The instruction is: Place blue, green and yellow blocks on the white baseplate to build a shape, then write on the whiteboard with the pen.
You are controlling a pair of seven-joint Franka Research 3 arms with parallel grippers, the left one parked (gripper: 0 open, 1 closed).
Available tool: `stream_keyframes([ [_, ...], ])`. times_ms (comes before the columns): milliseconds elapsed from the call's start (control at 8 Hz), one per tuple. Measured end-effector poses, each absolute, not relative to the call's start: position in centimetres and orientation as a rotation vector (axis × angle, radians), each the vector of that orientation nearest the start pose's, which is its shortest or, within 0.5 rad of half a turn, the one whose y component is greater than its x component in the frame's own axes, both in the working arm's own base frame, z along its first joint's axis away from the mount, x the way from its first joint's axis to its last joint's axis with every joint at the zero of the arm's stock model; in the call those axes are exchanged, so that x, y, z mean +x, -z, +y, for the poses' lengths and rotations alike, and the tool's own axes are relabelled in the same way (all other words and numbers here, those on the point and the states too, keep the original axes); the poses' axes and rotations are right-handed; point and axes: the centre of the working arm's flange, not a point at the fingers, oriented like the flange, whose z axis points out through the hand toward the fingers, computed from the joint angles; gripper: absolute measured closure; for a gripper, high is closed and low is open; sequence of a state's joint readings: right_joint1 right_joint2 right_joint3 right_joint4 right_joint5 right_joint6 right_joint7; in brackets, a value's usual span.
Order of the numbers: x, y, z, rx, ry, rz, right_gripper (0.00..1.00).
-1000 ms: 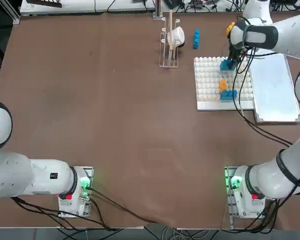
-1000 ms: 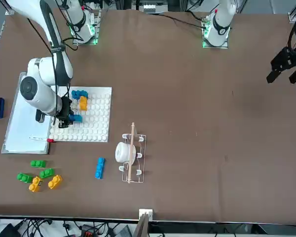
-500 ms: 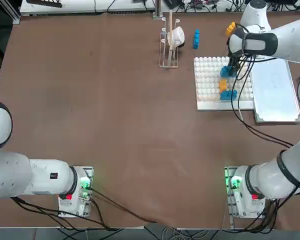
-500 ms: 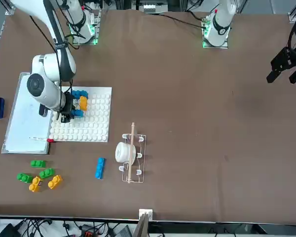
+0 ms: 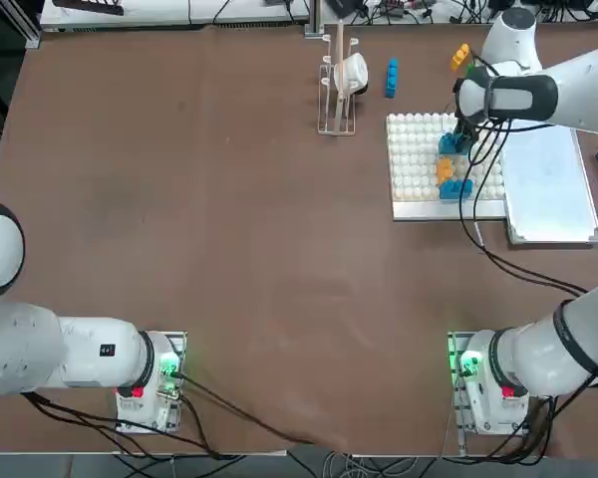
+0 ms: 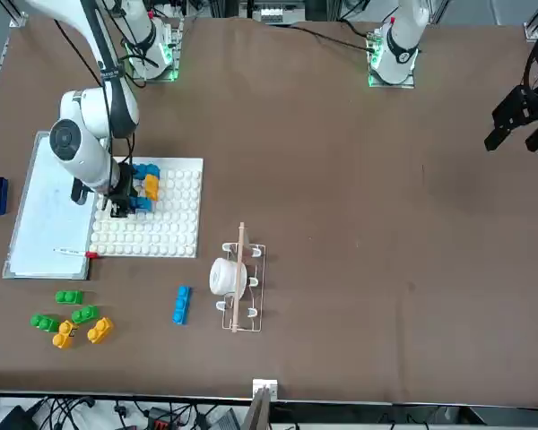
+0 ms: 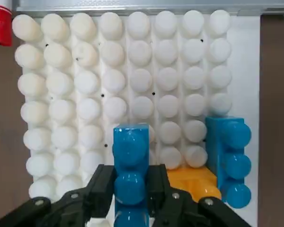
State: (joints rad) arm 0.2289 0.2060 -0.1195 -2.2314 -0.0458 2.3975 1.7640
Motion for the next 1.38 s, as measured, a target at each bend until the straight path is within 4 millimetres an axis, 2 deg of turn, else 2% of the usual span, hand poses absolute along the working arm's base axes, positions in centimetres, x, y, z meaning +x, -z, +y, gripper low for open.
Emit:
stream_keyframes([
  [750,53.1,-26.2,5.9,-2.22,0.025,2.324,0.62],
  [1375,52.9,-25.9,5.8,-2.216,0.022,2.331,0.62],
])
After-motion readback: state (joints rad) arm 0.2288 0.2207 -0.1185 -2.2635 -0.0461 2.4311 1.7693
